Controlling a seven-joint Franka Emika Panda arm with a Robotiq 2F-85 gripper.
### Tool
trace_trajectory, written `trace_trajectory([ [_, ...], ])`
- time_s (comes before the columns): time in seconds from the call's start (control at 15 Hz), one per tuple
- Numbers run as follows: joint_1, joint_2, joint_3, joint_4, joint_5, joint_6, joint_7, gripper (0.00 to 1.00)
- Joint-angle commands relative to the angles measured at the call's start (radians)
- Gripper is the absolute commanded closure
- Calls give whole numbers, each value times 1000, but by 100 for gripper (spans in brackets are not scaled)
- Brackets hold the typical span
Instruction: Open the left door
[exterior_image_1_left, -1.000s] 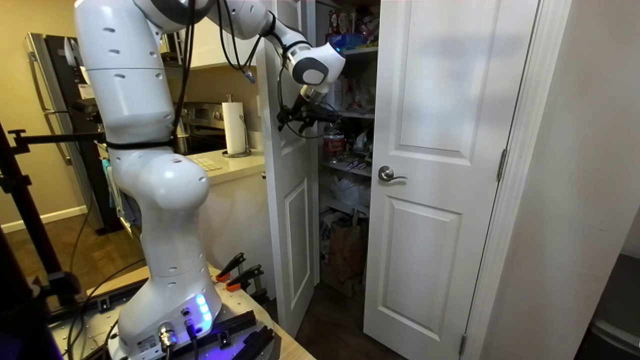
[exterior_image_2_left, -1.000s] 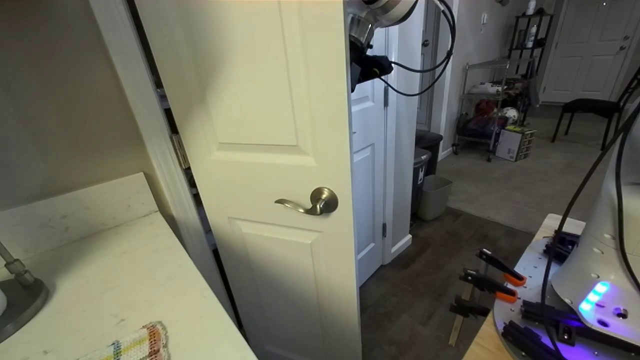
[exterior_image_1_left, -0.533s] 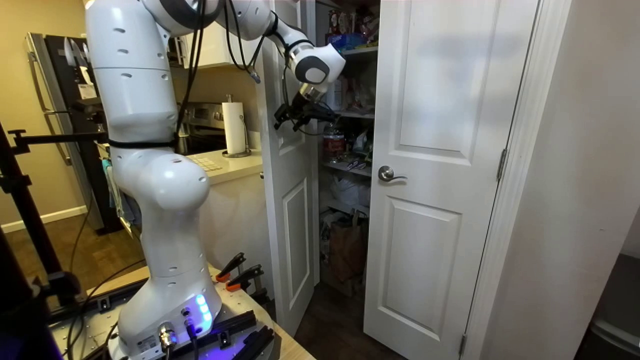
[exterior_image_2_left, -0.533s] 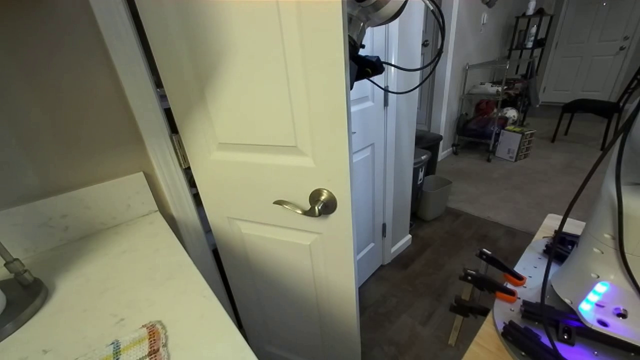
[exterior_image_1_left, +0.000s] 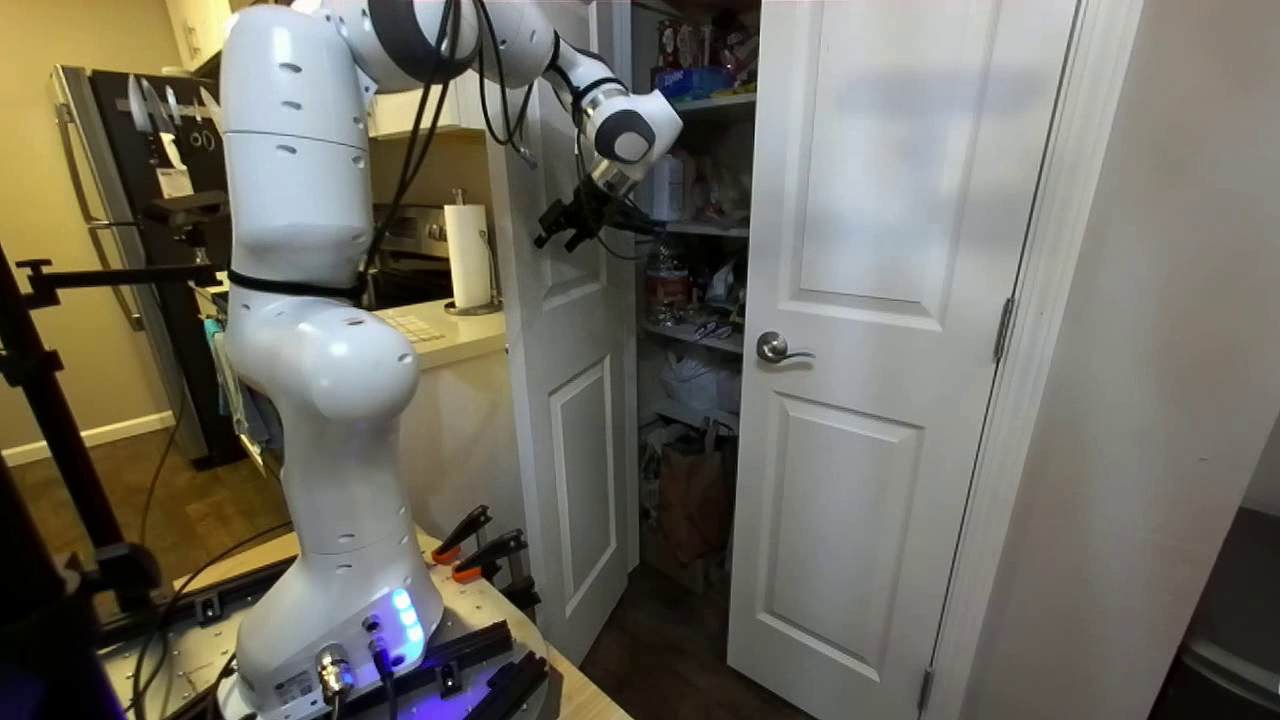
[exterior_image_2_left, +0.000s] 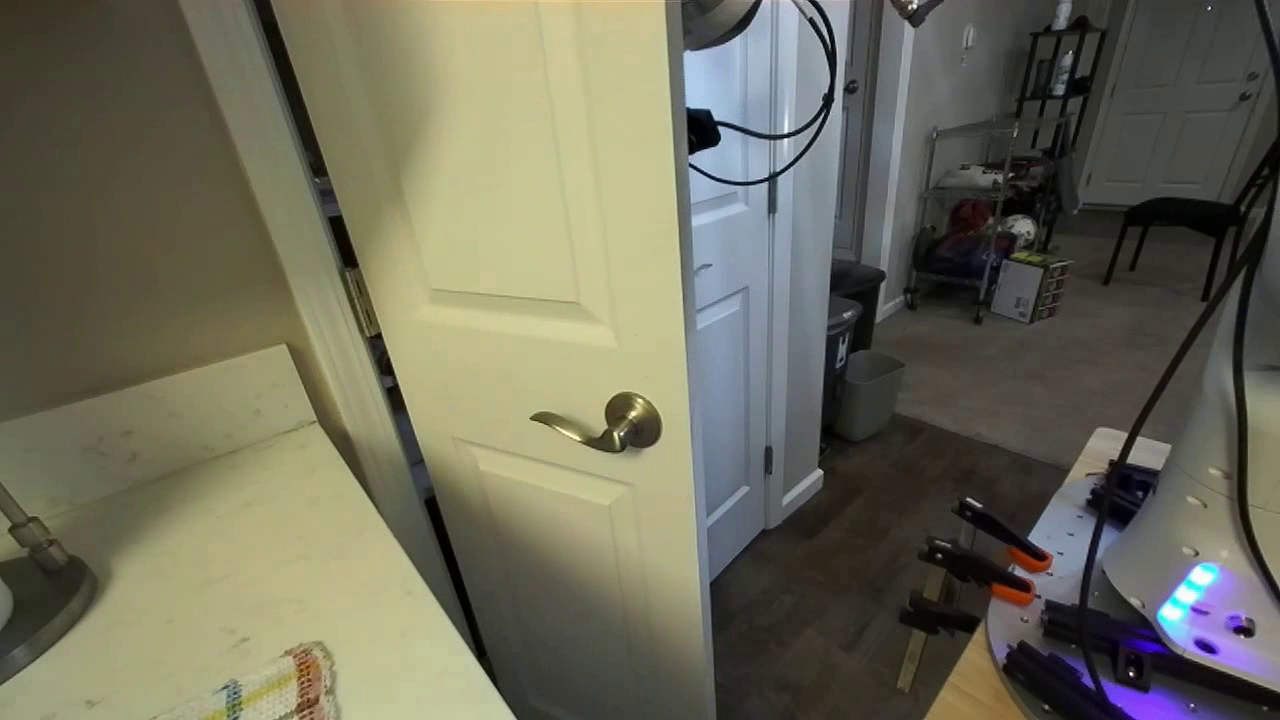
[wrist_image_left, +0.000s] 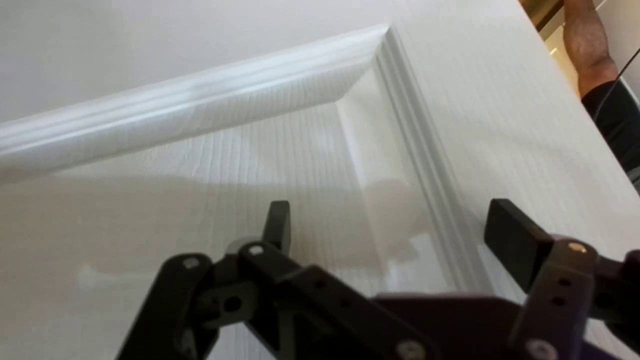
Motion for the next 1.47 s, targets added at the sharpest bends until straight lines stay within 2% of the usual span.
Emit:
trace_trajectory([
  [0.0, -2, 75, 27, 109, 8, -72, -28, 0],
  [0.27, 11, 120, 47, 159, -31, -85, 24, 0],
  [0.53, 41, 128, 48, 165, -65, 22, 154, 0],
  [0.73, 65, 128, 50, 157, -103, 122, 311, 0],
  [0.93, 68, 131, 60, 162, -131, 147, 398, 0],
  [1.0, 65, 131, 64, 161, -131, 152, 408, 0],
  [1.07, 51, 125, 73, 149, -113, 130, 358, 0],
  [1.4, 51, 126, 76, 149, -114, 137, 382, 0],
])
